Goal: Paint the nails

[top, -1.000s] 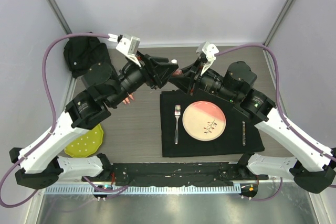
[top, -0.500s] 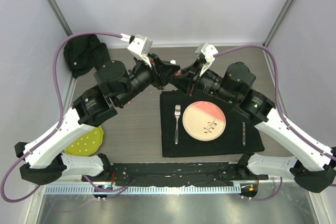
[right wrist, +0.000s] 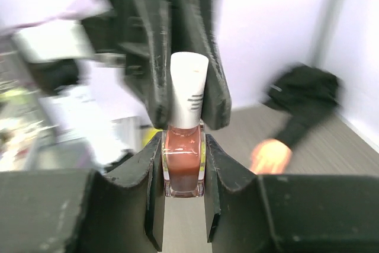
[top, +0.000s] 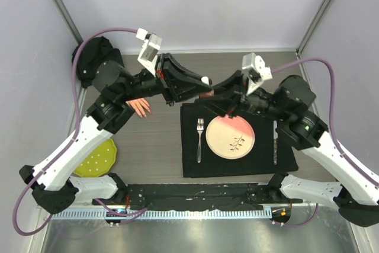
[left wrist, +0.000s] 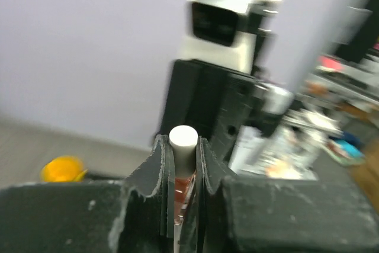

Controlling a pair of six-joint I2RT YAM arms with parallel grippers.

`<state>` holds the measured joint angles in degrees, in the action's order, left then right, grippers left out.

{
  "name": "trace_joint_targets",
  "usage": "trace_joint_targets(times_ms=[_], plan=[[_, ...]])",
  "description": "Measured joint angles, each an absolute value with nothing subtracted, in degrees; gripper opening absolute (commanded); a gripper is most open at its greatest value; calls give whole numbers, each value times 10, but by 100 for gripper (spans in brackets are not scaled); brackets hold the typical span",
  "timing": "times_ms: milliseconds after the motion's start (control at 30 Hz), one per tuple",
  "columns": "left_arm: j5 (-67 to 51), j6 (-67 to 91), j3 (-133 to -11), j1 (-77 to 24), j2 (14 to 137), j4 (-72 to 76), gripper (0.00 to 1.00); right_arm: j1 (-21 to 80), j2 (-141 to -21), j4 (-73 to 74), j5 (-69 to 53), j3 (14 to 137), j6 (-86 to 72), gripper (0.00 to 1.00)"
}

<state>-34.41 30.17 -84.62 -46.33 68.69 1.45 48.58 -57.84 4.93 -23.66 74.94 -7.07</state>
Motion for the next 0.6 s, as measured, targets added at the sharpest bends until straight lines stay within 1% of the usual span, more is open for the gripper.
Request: trace_joint_targets(times_ms=[100, 200, 300, 400, 433, 467, 500, 533, 600], plan=[[-518, 383, -832, -460, 714, 183, 0, 490, -561, 37, -328, 749, -93, 1], [-651, 446, -863, -463, 758, 272, 0, 495, -559, 25, -417, 749, -122, 1], [-730, 506, -881, -458, 791, 338, 0, 495, -563, 20, -463, 745, -138, 1], [-767, 569, -880, -452, 807, 399, 0, 495, -564, 22, -481, 740, -140, 1], [-773, 583, -879, -451, 809, 414, 6, 495, -566, 23, -484, 740, -140, 1], [-777, 595, -877, -449, 810, 425, 20, 495, -567, 23, -486, 739, -140, 1], [-778, 602, -875, -448, 810, 432, 43, 495, -568, 23, -486, 739, -139, 1], [-778, 610, -872, -446, 810, 440, 53, 495, -569, 24, -486, 739, -139, 1], [-776, 622, -859, -440, 802, 451, 65, 495, -574, 22, -481, 740, -137, 1]])
